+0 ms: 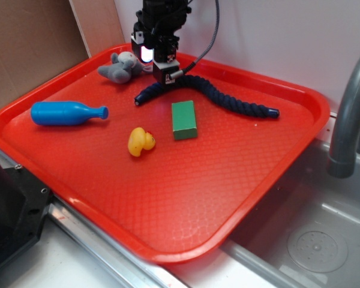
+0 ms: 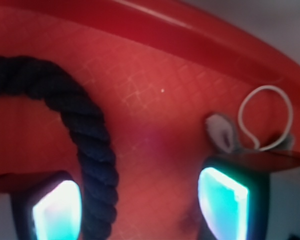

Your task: Grab the blue rope.

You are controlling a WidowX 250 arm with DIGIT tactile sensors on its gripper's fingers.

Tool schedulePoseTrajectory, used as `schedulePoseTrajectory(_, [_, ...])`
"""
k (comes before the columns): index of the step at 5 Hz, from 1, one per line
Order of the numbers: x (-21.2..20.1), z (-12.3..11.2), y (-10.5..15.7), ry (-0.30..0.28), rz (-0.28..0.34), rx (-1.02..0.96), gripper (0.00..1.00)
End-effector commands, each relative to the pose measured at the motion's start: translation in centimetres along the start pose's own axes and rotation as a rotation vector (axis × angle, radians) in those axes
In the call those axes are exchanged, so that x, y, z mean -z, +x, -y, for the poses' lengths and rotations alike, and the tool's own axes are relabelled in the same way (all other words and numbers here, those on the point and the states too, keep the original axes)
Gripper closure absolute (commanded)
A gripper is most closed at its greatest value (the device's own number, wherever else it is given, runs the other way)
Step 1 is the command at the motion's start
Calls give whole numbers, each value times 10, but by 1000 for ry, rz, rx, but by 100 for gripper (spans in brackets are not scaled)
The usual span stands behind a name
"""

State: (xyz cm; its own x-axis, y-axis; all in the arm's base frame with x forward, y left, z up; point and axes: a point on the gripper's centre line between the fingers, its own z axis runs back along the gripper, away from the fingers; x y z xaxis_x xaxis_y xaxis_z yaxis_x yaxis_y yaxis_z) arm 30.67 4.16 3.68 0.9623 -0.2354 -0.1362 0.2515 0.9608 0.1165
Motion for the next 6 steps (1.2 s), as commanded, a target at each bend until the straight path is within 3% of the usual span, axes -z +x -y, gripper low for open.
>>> schedulePoseTrajectory(1, [26, 5, -3, 31, -33, -4, 0])
schedulePoseTrajectory(2, [35, 3, -7, 20, -48, -23, 100])
schedulePoseTrajectory(5, [11, 3, -7, 24, -4, -79, 100])
schedulePoseTrajectory(6, [-40, 7, -11, -10, 57, -222, 100])
